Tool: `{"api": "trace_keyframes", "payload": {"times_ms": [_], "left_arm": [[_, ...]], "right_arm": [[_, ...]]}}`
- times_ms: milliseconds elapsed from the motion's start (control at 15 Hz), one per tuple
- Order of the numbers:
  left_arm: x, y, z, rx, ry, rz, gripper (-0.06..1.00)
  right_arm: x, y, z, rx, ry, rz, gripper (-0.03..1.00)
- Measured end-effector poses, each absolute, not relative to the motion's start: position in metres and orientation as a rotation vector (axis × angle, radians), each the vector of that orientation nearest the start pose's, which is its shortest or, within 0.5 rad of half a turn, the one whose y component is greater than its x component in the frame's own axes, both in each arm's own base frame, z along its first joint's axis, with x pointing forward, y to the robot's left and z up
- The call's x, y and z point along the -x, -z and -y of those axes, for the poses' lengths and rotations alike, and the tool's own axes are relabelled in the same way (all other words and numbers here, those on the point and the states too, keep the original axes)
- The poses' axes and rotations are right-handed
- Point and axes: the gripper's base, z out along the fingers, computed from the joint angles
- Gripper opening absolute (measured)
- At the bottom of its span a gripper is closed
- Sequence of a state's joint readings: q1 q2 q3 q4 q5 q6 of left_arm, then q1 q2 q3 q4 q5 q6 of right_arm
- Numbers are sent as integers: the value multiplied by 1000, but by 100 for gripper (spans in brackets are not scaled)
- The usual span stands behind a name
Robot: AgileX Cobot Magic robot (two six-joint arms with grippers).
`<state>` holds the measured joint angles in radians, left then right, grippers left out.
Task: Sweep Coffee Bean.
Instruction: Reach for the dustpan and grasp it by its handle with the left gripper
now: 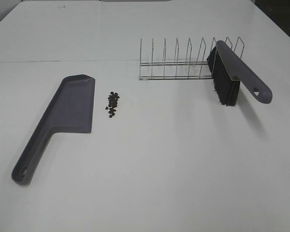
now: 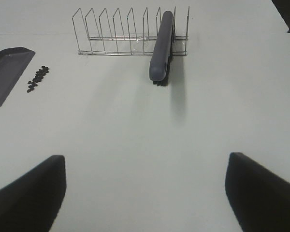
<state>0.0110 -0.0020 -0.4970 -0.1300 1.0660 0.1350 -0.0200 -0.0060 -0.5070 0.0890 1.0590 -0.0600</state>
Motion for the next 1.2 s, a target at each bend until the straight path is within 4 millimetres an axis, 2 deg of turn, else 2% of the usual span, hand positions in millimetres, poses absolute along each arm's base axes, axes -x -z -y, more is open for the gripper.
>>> {"api": "trace_keyframes", "payload": {"times_ms": [1200], "left_arm": [[5,-277,10,-133,65,-2040,66]], "right_arm": [[7,-280,-7,45,-56,-2026,76]]}}
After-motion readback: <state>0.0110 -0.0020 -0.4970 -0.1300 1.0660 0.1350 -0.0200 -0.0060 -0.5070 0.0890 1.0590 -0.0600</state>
